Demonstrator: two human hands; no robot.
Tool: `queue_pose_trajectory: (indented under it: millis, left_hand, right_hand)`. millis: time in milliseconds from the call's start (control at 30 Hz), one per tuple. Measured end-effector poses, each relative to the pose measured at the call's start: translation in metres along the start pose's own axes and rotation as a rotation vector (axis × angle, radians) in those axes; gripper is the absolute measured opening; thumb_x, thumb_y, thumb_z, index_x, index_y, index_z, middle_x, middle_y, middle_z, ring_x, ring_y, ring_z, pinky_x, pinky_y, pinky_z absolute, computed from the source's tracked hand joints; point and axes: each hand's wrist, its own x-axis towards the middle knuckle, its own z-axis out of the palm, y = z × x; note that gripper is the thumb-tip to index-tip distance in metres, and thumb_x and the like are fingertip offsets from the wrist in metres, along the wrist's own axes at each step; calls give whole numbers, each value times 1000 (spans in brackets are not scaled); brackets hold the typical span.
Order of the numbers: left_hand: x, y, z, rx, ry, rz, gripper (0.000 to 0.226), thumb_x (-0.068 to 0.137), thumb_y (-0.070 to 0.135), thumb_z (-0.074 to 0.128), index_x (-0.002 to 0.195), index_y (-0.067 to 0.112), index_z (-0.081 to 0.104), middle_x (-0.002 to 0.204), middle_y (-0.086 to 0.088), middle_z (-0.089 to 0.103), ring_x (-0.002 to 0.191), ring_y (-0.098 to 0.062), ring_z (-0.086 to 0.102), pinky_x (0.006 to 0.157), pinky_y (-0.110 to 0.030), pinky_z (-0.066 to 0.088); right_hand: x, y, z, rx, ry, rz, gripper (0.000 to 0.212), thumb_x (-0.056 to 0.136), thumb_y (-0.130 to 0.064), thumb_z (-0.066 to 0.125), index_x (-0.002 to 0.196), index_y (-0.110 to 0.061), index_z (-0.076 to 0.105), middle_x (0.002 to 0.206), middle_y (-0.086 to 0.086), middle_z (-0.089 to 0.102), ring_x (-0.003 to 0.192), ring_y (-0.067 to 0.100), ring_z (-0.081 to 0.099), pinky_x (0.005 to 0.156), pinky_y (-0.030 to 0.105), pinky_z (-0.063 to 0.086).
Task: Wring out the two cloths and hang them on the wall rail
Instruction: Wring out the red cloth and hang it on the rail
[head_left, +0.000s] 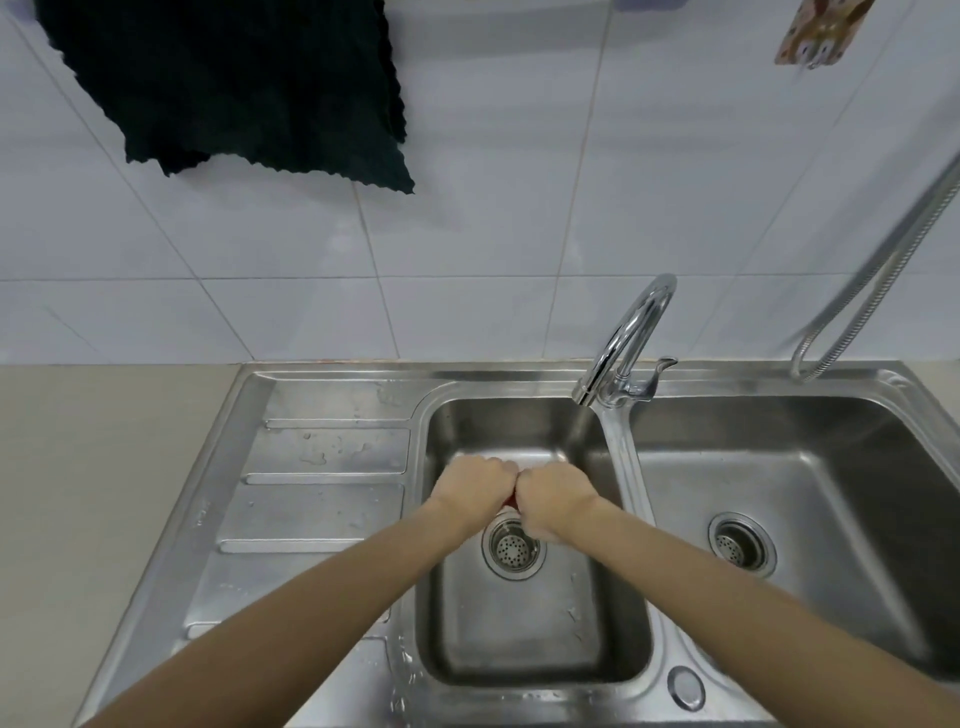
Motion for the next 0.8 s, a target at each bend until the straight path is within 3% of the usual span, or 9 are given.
queue_pose_trajectory:
  millis: [67, 167, 233, 300, 400, 633, 800]
  left_hand:
    - [-2, -7, -5, 42, 42, 44, 17, 98, 20, 45, 107, 11, 55, 106, -8, 68, 88, -29, 69, 70, -37, 49]
    - [-1, -13, -14, 94, 119, 83, 13, 97, 17, 46, 107, 10, 52, 102, -10, 65, 81, -31, 69, 62, -38, 48]
    - [2, -12, -19, 119, 173, 94, 11, 96, 17, 48, 104, 10, 53, 97, -10, 63, 76, -31, 70, 54, -36, 43]
    - [2, -11, -21, 162, 208, 111, 8, 89, 17, 59, 93, 12, 55, 83, -7, 63, 62, -28, 69, 45, -31, 37]
    - [17, -18, -5, 177, 274, 110, 24, 73, 20, 77, 77, 16, 54, 65, -2, 59, 43, -21, 60, 35, -25, 35]
    - [11, -4, -7, 128, 445, 85, 29, 68, 20, 80, 68, 17, 52, 58, 1, 52, 39, -18, 52, 38, -23, 22]
    - [15, -7, -12, 155, 507, 71, 29, 68, 19, 81, 67, 17, 51, 58, 1, 50, 39, -17, 50, 38, -24, 23]
  right_hand:
    - [7, 5, -7, 255, -107, 0, 12, 80, -13, 50, 74, -13, 61, 83, 8, 66, 78, 26, 62, 68, 29, 46]
    - [8, 19, -17, 843, -337, 101, 28, 67, -1, 54, 47, -19, 44, 46, -1, 44, 42, 14, 39, 44, 21, 30]
    - [3, 27, -20, 1083, -419, 145, 29, 66, 0, 52, 50, -19, 38, 44, -2, 31, 36, 11, 25, 38, 18, 20]
    - [-1, 31, -16, 1294, -458, 152, 26, 69, 1, 49, 57, -19, 35, 48, -1, 29, 37, 9, 21, 36, 17, 16]
    - [11, 36, 4, 1577, -570, 98, 29, 73, 2, 45, 57, -19, 33, 48, -4, 30, 34, 7, 21, 34, 16, 12]
    - [-6, 31, 20, 2004, -726, -82, 30, 72, -4, 38, 75, -19, 12, 46, -9, 27, 37, 5, 13, 31, 16, 9]
    - [-3, 29, 22, 2141, -758, -138, 20, 72, -4, 39, 70, -21, 29, 45, -10, 33, 38, 6, 13, 32, 17, 8]
